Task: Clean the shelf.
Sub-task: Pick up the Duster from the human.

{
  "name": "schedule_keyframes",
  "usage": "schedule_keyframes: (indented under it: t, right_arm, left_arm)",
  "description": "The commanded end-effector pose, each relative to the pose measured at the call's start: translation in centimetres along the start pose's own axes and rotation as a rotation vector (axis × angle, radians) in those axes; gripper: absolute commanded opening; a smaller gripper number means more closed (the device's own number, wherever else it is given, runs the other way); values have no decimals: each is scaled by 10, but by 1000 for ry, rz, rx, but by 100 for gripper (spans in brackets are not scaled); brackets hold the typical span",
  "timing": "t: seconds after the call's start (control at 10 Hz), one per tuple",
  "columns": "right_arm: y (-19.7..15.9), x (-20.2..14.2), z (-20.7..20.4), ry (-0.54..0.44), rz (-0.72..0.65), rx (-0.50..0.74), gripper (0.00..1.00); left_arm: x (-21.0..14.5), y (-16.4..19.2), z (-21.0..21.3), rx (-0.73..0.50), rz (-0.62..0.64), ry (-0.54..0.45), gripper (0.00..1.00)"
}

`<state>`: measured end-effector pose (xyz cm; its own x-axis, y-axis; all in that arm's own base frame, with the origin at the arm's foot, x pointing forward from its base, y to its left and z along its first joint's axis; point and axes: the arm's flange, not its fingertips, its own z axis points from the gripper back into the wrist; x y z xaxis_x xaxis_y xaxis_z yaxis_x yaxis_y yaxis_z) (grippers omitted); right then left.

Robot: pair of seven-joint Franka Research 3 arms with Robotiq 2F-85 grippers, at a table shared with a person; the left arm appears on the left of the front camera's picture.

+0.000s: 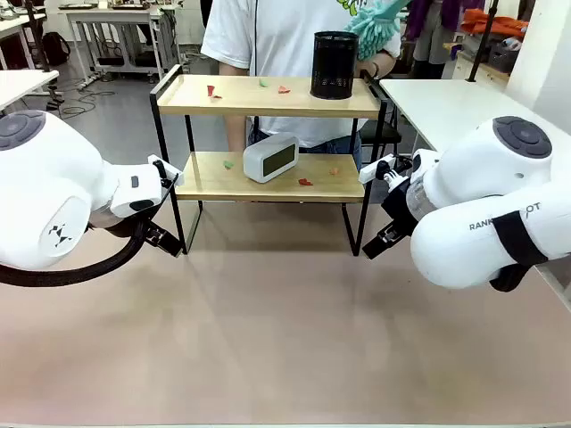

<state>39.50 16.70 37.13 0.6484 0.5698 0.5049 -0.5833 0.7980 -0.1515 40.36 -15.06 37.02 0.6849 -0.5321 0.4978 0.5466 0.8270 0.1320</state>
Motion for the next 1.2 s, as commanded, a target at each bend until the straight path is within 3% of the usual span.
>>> schedule_keyframes:
  t: [0.0,1.1]
  right_arm:
    - [0,0,0,0,0,0,100]
    - [0,0,0,0,0,0,100]
  left_arm:
    - [0,0,0,0,0,0,100]
    - [0,0,0,0,0,0,100]
